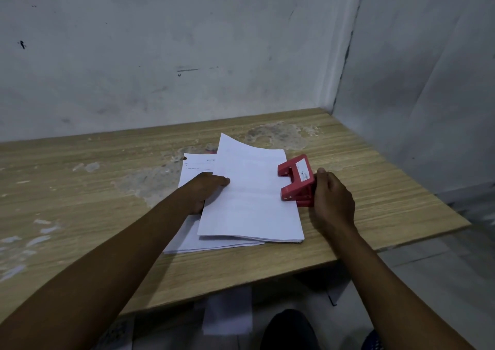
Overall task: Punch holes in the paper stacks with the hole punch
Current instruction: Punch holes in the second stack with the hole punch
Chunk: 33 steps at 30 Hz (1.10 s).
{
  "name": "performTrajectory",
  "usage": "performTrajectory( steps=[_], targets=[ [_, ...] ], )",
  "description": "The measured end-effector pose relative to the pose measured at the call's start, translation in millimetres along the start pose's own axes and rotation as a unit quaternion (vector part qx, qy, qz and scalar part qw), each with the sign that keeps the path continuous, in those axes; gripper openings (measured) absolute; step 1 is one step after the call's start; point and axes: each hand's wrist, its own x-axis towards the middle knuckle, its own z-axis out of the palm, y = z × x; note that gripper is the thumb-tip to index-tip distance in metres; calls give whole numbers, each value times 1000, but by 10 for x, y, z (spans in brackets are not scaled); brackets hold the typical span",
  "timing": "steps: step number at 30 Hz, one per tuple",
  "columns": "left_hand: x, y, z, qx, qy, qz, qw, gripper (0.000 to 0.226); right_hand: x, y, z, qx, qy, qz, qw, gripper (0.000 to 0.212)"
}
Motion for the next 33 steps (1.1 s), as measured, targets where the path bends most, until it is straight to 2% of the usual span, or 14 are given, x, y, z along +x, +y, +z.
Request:
performTrajectory(
  steps=[13,27,33],
  targets=[
    [36,-26,4,-2,10,10,1000,28,5,-6,7,-4,1,0,1000,52],
    [24,-18,-18,-21,-23,6,999,27,0,6,12,7,-1,-1,1000,50],
    [-9,-7,-10,-13,-14,-1,1000,33,-13,-2,15,9,1,3,1000,48]
  ],
)
